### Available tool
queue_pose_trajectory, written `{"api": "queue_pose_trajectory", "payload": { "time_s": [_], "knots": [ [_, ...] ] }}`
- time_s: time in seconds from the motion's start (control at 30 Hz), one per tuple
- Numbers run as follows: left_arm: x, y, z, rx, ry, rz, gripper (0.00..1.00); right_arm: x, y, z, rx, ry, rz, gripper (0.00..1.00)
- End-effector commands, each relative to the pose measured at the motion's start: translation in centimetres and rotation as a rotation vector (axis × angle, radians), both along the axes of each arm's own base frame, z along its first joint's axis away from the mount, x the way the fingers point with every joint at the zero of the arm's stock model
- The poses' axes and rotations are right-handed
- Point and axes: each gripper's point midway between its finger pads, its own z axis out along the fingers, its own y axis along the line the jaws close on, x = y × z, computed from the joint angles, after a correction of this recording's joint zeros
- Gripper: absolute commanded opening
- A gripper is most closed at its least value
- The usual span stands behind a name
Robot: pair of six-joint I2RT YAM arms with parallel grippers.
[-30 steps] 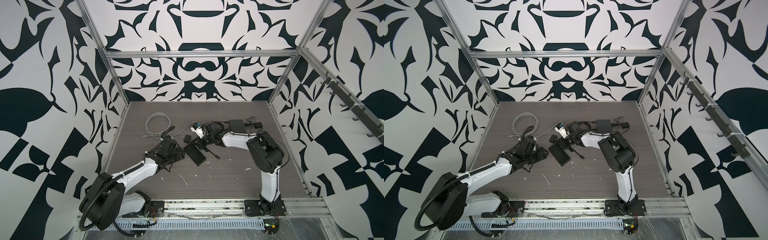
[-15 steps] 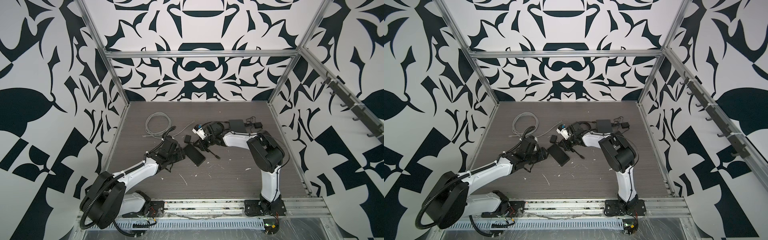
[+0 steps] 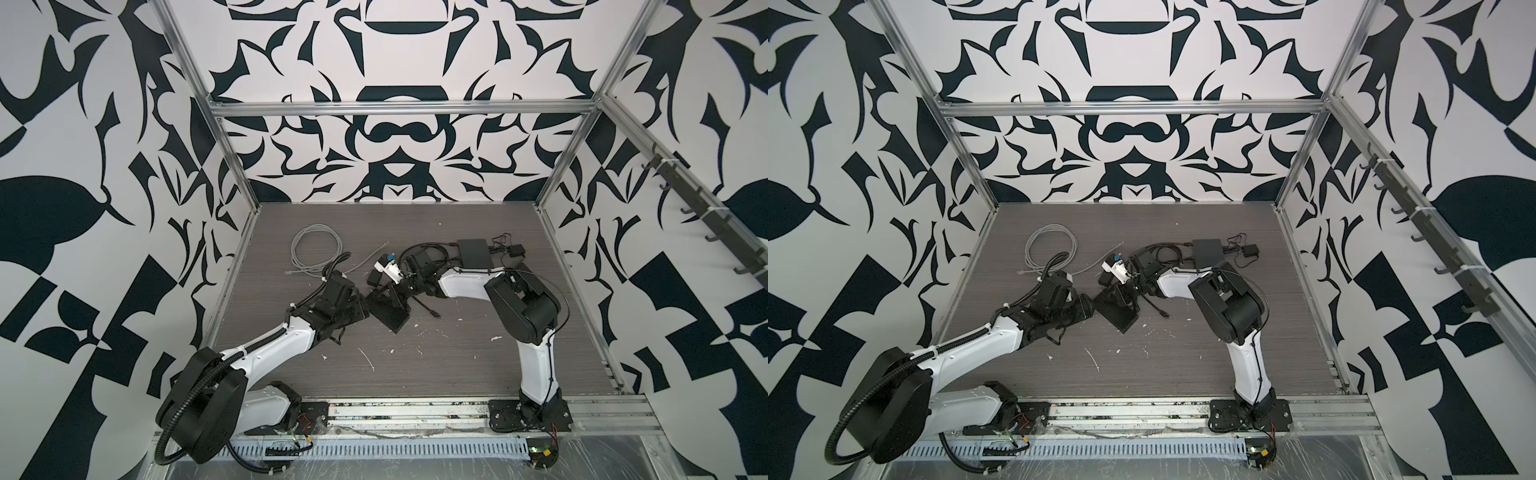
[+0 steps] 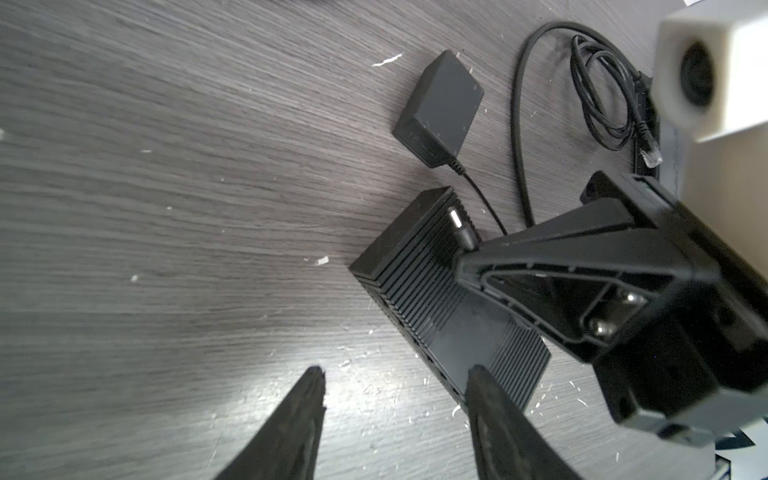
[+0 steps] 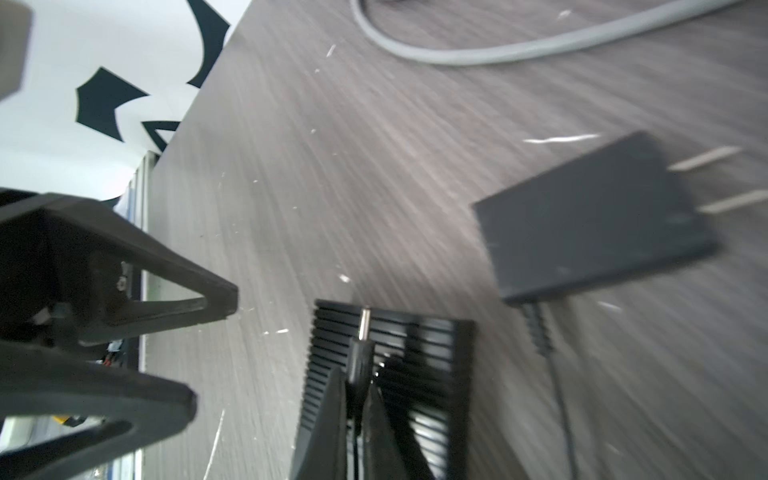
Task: Insert the plug into the switch port
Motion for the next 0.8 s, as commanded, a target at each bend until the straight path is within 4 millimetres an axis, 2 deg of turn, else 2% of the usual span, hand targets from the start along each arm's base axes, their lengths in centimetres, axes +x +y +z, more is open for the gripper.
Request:
{"api": "queue_pose_trajectory", "payload": {
  "time_s": [0.0,0.13,0.27,0.3,0.47,0.63,0.77],
  "knots": [
    [-0.2,1.0,-0.2,0.043,-0.008,0.011,0.58,0.5,0.2,2.4,0.029,-0.065,0.010,0.00],
    [1.8,2.0,1.4,0.078,-0.067,0.026,0.59,1.0,-2.1,3.2,-0.027,-0.112,0.002,0.00],
    [4.4,2.0,3.3,0.090,-0.122,0.019,0.59,-1.1,-4.7,2.3,-0.166,-0.127,0.070,0.01],
    [4.9,1.9,2.6,0.103,-0.106,0.010,0.59,-1.6,-5.3,2.2,-0.185,-0.126,0.080,0.01],
    [8.2,-0.3,3.1,0.101,-0.106,-0.062,0.59,-4.7,-8.7,0.9,-0.303,-0.109,0.113,0.01],
    [10.8,-2.3,1.0,0.109,-0.070,-0.116,0.59,-6.5,-11.3,0.3,-0.401,-0.084,0.076,0.01],
    [11.8,-3.3,0.0,0.112,-0.053,-0.153,0.58,-7.8,-12.3,0.6,-0.423,-0.106,0.075,0.01]
  ]
}}
